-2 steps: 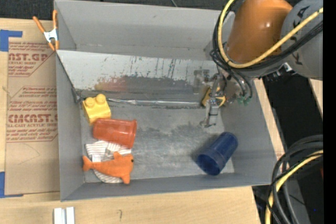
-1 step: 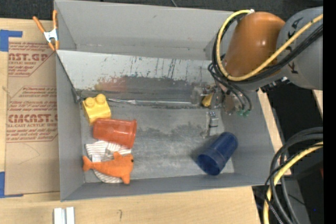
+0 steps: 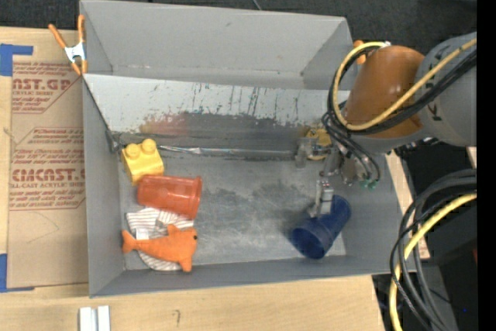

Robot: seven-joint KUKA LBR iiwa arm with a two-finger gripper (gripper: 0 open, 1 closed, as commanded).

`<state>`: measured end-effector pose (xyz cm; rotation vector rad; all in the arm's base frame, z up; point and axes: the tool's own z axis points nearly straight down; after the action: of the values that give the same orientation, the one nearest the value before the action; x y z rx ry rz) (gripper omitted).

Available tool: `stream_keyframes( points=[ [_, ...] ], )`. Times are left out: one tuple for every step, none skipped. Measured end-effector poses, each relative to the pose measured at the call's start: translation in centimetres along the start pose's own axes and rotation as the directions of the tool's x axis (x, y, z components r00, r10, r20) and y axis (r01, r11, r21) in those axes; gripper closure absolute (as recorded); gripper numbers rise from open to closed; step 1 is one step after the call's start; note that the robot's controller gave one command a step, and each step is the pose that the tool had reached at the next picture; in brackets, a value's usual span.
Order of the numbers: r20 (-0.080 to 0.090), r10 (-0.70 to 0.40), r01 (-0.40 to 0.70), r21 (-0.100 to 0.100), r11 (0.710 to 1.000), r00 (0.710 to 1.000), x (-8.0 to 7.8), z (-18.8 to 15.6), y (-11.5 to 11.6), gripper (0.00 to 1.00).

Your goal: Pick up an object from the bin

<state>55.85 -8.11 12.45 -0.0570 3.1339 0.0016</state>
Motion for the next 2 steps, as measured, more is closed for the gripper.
stream_keyframes(
  points=[
    [0.004,-0.045,0.045,0.003,0.999,0.999,1.2,2.5,-1.9,0.00],
    [-0.010,-0.314,0.314,-0.004,0.950,0.950,0.9,-1.6,-0.4,0.00]
  ],
)
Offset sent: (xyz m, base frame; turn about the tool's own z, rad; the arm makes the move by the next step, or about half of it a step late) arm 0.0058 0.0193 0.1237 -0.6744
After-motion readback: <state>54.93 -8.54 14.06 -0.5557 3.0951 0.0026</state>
